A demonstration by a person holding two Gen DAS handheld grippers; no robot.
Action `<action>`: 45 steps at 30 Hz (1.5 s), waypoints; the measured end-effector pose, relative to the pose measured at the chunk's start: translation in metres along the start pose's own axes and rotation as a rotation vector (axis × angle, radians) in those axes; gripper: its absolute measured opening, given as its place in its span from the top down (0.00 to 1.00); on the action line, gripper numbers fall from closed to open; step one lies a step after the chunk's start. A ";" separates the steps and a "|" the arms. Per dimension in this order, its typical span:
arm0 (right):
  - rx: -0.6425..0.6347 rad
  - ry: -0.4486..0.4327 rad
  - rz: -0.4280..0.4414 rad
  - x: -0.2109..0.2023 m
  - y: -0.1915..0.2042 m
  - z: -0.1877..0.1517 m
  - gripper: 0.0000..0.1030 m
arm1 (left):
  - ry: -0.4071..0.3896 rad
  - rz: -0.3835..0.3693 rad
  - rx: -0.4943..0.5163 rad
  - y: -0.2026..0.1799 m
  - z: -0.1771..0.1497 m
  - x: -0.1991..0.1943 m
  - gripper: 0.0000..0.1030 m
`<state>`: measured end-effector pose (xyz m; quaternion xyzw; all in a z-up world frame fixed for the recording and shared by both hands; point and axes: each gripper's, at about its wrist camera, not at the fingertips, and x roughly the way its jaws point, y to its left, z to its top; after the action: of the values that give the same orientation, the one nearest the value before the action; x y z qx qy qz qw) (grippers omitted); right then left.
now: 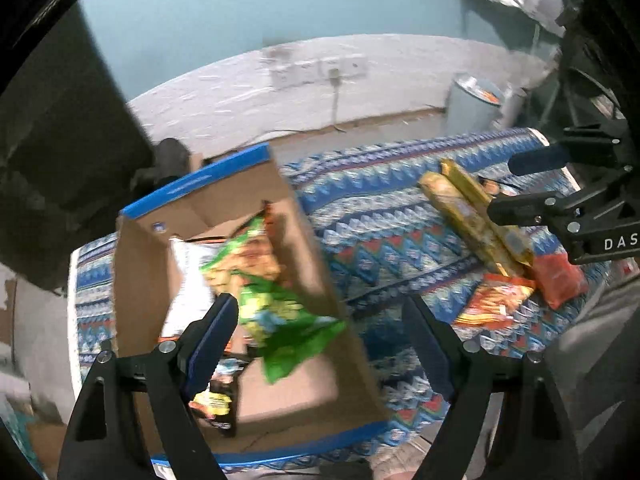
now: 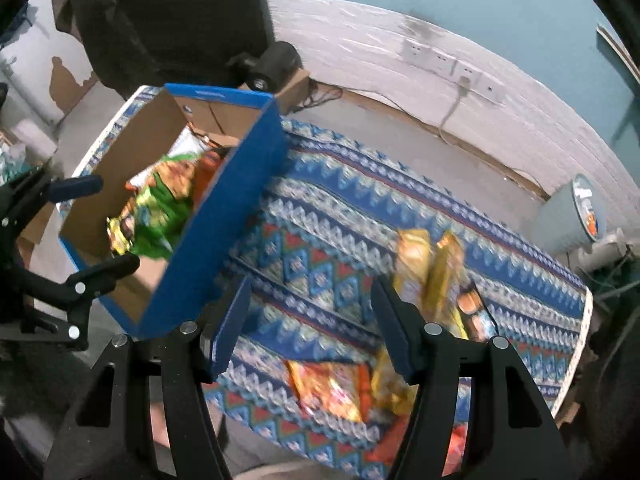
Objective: Organize snacks
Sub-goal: 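Move both tools back toward the remaining snacks, then grasp the red-yellow chip bag with the left tool while the right tool grasps the orange-red bag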
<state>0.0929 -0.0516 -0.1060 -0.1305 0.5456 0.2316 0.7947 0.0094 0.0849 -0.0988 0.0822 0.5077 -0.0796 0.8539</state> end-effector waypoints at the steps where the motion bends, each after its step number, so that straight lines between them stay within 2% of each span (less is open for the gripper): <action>1: -0.001 0.004 -0.007 -0.001 -0.004 -0.005 0.38 | 0.004 -0.023 0.006 -0.007 0.002 0.001 0.17; 3: -0.014 0.021 -0.025 -0.006 -0.014 -0.017 0.38 | 0.020 -0.049 0.017 -0.018 0.004 0.003 0.17; 8: -0.055 0.041 -0.075 -0.016 -0.041 -0.043 0.28 | 0.057 -0.111 0.078 -0.059 0.008 0.008 0.17; 14: -0.052 0.109 -0.071 -0.014 -0.076 -0.084 0.28 | 0.116 -0.177 0.175 -0.108 0.005 0.022 0.17; 20: -0.121 0.193 -0.040 -0.003 -0.093 -0.117 0.26 | 0.181 -0.234 0.223 -0.143 0.009 0.040 0.17; 26: -0.208 0.289 0.036 0.019 -0.098 -0.139 0.25 | 0.246 -0.270 0.262 -0.166 0.010 0.058 0.17; 33: -0.284 0.339 0.083 0.036 -0.106 -0.154 0.23 | 0.320 -0.301 0.320 -0.188 0.007 0.086 0.17; 38: -0.305 0.365 0.123 0.050 -0.111 -0.163 0.23 | 0.372 -0.343 0.308 -0.192 0.007 0.109 0.17; 45: -0.371 0.410 0.116 0.072 -0.112 -0.178 0.22 | 0.449 -0.372 0.262 -0.190 0.005 0.141 0.17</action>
<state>0.0276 -0.2135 -0.2436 -0.2866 0.6499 0.3412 0.6156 0.0383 -0.1089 -0.2316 0.1127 0.6752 -0.2788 0.6736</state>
